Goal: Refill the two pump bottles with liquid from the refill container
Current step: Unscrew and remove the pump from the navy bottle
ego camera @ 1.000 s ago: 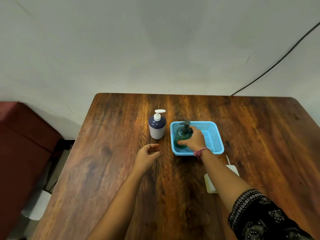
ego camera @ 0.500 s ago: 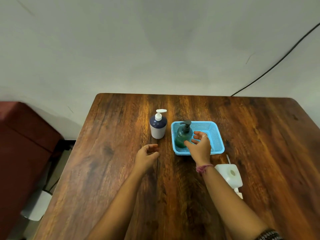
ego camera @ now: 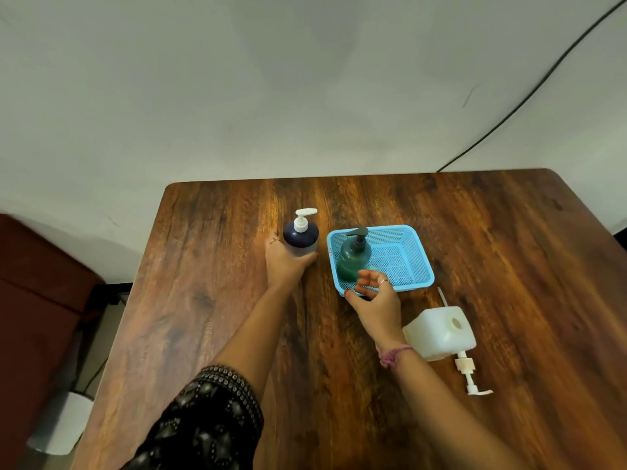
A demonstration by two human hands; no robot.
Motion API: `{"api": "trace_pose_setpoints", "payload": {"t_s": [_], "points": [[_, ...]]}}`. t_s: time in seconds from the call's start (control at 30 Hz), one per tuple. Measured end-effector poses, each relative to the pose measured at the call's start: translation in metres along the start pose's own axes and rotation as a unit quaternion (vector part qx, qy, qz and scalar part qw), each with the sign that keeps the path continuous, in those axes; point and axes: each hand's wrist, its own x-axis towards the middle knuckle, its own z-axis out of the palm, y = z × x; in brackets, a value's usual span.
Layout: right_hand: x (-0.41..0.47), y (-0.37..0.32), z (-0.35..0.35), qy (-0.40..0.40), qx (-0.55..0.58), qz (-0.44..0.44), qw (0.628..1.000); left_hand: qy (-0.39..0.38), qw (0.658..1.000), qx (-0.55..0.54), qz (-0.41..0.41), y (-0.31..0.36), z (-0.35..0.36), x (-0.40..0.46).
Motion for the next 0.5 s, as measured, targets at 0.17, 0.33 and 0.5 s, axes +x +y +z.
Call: {"api": "trace_pose_setpoints", "payload": {"t_s": [0.17, 0.33, 0.5], "points": [[-0.007, 0.009, -0.005, -0.007, -0.014, 0.027, 1.0, -0.011, 1.0, 0.014, -0.011, -0.007, 0.008, 0.017], [-0.01, 0.012, -0.006, -0.005, -0.007, 0.035, 0.999, -0.025, 1.0, -0.002, -0.016, -0.003, 0.016, 0.027], [-0.015, 0.014, -0.005, -0.004, -0.009, 0.044, 0.999, 0.015, 1.0, 0.011, -0.01, -0.014, 0.016, 0.024]]}}
